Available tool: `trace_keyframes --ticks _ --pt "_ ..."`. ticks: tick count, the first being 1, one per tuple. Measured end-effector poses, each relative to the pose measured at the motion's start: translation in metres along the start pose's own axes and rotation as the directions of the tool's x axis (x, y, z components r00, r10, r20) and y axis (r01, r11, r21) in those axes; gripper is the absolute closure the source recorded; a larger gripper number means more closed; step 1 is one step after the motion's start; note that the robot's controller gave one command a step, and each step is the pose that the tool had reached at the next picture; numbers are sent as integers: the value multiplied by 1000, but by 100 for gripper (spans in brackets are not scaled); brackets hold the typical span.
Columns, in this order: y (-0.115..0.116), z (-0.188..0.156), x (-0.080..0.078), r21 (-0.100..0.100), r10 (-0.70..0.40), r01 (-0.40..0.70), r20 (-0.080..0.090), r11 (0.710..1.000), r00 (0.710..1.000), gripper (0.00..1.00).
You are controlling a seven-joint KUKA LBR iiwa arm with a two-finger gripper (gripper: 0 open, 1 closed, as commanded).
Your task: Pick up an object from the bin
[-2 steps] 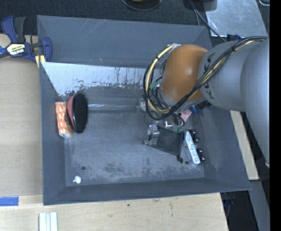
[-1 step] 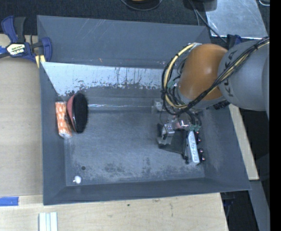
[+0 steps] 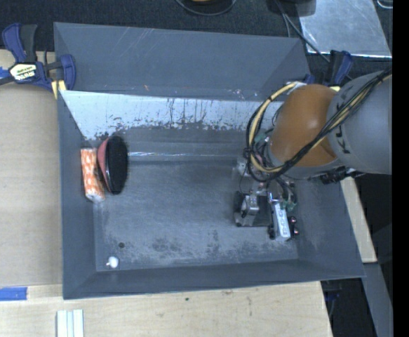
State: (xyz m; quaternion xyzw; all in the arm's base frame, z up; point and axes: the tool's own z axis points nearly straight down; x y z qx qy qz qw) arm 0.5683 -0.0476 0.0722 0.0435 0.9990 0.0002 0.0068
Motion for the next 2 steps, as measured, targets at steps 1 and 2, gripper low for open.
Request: trace_keyframes --ticks 1,2 --pt "-57 -27 19 3 36 -36 0 999 999 0" --pt "-64 1 -43 1 -54 54 6 999 999 0"
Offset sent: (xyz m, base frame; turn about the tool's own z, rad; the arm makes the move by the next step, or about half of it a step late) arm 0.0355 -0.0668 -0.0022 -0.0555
